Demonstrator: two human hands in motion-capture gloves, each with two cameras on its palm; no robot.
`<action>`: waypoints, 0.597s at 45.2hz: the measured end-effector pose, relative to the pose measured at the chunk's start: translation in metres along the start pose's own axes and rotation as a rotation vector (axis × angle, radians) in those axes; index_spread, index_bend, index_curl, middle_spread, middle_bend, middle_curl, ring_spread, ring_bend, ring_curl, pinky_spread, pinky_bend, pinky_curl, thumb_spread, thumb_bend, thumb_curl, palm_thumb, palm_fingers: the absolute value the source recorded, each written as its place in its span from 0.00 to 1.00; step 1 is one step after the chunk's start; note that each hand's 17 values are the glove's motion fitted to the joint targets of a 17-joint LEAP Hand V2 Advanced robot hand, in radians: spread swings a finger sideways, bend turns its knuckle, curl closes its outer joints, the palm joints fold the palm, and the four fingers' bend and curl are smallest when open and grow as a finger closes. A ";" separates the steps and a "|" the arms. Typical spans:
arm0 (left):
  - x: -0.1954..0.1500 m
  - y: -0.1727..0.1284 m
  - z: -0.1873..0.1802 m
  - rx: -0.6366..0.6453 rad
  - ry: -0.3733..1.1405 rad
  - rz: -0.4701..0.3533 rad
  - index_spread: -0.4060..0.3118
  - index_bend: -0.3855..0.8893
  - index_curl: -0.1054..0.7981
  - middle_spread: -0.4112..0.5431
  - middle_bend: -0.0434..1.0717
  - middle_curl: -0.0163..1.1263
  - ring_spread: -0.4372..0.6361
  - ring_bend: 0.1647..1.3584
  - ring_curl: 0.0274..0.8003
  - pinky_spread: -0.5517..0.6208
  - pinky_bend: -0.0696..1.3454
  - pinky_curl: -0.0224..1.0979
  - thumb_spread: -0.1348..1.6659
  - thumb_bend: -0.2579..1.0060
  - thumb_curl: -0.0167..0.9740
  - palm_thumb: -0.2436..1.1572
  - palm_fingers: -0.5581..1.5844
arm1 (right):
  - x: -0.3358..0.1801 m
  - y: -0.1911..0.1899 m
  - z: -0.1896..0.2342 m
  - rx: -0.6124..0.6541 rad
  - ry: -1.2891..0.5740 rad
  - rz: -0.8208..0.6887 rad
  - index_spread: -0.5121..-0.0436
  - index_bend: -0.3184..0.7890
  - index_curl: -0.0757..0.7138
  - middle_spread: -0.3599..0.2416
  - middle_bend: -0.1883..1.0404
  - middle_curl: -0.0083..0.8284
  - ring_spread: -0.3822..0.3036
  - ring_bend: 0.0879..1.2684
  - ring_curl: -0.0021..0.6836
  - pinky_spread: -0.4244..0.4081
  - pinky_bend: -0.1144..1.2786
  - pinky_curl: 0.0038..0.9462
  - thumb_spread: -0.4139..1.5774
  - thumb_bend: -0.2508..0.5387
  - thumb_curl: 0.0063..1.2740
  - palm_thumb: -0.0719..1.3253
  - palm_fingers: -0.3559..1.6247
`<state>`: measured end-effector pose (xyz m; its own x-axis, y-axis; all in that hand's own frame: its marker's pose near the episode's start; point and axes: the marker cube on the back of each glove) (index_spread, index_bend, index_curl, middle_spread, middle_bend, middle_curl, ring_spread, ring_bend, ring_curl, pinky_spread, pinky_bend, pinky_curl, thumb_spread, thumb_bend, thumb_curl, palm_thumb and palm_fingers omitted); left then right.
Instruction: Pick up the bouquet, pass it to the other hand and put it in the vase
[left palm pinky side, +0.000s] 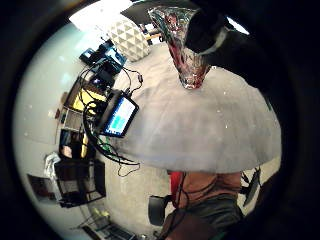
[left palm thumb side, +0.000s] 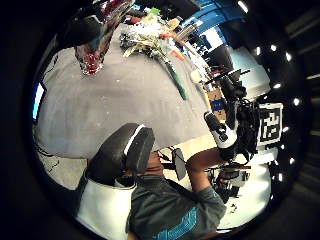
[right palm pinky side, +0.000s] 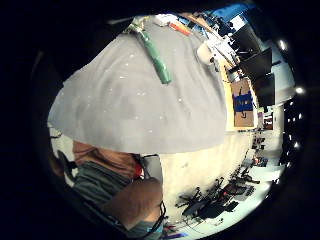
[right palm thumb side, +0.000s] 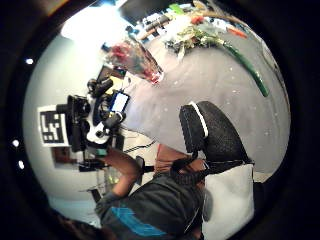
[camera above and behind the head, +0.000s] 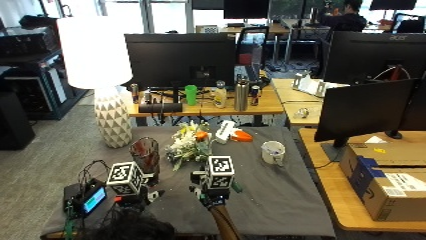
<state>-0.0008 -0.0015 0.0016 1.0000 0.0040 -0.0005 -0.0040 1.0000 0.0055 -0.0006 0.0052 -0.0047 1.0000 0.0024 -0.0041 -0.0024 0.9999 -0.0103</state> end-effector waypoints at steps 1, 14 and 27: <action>0.000 0.000 0.000 0.000 -0.001 0.000 0.45 0.50 0.20 0.39 0.28 0.08 0.47 0.21 0.07 0.62 0.23 0.07 0.29 0.27 0.07 0.30 0.58 | 0.000 0.001 -0.001 -0.001 0.000 0.002 0.73 0.39 0.13 0.68 0.33 0.07 0.70 0.13 0.06 0.70 0.43 0.11 0.43 0.67 0.05 0.35 0.34; -0.003 -0.005 0.009 -0.018 0.000 0.004 0.35 0.47 0.37 0.36 0.22 0.22 0.53 0.22 0.23 0.76 0.20 0.19 0.53 0.22 0.16 0.33 0.56 | -0.008 0.009 -0.016 -0.017 0.009 0.008 0.41 0.40 0.25 0.76 0.35 0.22 0.85 0.17 0.20 0.87 0.50 0.26 0.73 0.69 0.13 0.41 0.30; -0.001 -0.007 0.007 -0.018 0.005 0.009 0.33 0.44 0.45 0.35 0.20 0.27 0.55 0.21 0.27 0.79 0.18 0.23 0.58 0.19 0.22 0.34 0.55 | -0.017 0.003 -0.013 -0.027 0.026 -0.028 0.35 0.40 0.30 0.77 0.35 0.30 0.89 0.18 0.27 0.90 0.51 0.31 0.81 0.61 0.17 0.43 0.28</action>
<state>-0.0018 -0.0081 0.0082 0.9999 0.0129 -0.0051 -0.0130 0.9998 -0.0128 -0.0174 0.0084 -0.0175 0.9992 -0.0261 -0.0289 0.0250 0.9990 -0.0378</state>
